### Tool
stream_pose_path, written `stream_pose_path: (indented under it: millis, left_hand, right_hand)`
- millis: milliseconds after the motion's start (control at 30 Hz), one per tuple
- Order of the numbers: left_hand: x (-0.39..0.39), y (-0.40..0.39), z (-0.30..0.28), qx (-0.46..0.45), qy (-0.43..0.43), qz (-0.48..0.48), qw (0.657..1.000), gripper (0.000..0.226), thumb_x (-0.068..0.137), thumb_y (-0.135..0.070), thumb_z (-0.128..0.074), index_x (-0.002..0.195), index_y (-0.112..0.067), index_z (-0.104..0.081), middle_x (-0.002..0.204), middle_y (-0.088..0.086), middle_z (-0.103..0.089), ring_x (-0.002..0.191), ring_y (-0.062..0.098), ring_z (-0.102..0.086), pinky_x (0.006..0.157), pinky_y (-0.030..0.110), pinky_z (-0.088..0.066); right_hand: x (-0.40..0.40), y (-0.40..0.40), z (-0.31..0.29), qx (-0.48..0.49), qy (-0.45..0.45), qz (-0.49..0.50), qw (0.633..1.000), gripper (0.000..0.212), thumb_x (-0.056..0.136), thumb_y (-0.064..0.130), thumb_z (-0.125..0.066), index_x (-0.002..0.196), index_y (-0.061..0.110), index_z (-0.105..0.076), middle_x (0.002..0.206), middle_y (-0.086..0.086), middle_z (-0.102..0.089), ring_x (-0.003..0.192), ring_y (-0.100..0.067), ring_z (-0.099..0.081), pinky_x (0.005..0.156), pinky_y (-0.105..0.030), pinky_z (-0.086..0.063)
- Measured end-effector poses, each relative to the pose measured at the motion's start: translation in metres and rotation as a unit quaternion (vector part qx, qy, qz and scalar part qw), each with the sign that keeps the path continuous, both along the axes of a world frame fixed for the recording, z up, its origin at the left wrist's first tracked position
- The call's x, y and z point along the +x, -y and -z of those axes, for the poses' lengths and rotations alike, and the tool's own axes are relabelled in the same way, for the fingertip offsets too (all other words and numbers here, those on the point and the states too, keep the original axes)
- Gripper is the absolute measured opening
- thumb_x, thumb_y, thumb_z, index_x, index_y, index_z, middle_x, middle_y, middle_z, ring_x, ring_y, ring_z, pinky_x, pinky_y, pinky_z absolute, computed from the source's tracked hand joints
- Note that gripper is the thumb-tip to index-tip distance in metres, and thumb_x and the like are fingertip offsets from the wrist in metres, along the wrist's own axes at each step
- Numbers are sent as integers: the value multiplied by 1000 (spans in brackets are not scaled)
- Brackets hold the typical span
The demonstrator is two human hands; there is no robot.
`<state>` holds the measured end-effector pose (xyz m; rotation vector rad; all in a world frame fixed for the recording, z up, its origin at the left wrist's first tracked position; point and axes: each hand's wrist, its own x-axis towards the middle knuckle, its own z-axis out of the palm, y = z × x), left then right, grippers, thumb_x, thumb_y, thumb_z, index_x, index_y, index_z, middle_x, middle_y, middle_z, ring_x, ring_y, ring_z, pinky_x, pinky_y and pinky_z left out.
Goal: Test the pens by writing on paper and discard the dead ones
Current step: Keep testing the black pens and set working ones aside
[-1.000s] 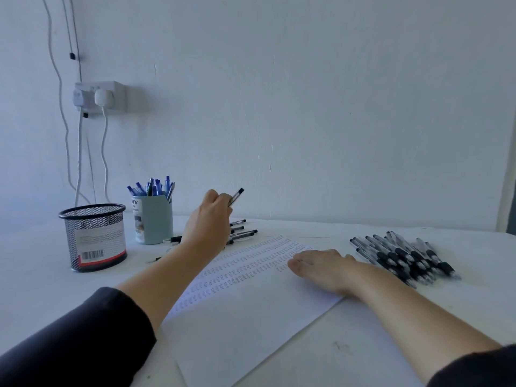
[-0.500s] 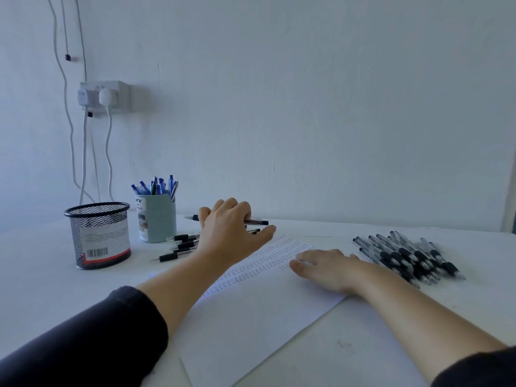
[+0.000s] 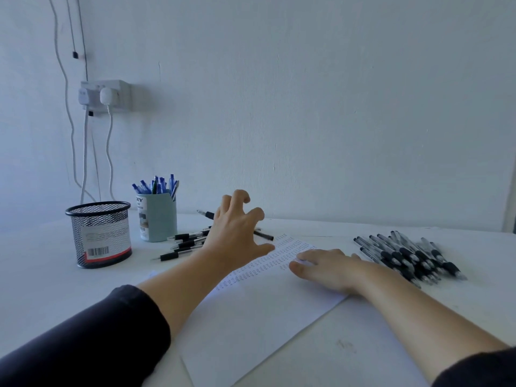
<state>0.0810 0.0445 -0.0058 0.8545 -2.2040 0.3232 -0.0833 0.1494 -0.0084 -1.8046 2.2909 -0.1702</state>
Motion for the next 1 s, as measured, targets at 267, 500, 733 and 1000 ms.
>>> stream_pose_path:
  millis: [267,500,733,1000]
  left_hand:
    - [-3,-19,-11,97,-192,128,968,46,93,-45,-43,114,-11,-66,122,11,-50,90,10,-51,77,31,-49]
    - [-18,-25,-14,537,-431,158,708,33,92,-32,-61,89,1,-65,83,19,-70,61,22,-68,56,28,-58]
    - [-25,-34,-5,556,-345,112,748,16,84,-7,-62,71,-9,-54,55,6,-54,42,15,-44,40,19,-32]
    - [-29,-33,-5,545,-287,100,782,13,83,-7,-56,70,-9,-54,62,12,-61,45,19,-50,43,18,-35]
  right_hand:
    - [6,-7,-6,8,42,-8,999,69,87,56,-52,148,32,-28,158,7,-17,145,-22,-8,117,-45,-10]
    - [2,-7,-6,20,67,35,997,84,72,62,-63,145,48,-23,156,-2,-13,143,-31,-16,114,-42,-20]
    - [2,-8,-6,22,50,41,998,87,67,71,-62,143,53,-23,154,-2,-18,141,-33,-18,110,-42,-24]
    - [3,-9,-12,30,52,37,998,85,69,69,-62,143,52,-24,151,-3,-20,139,-29,-25,109,-39,-27]
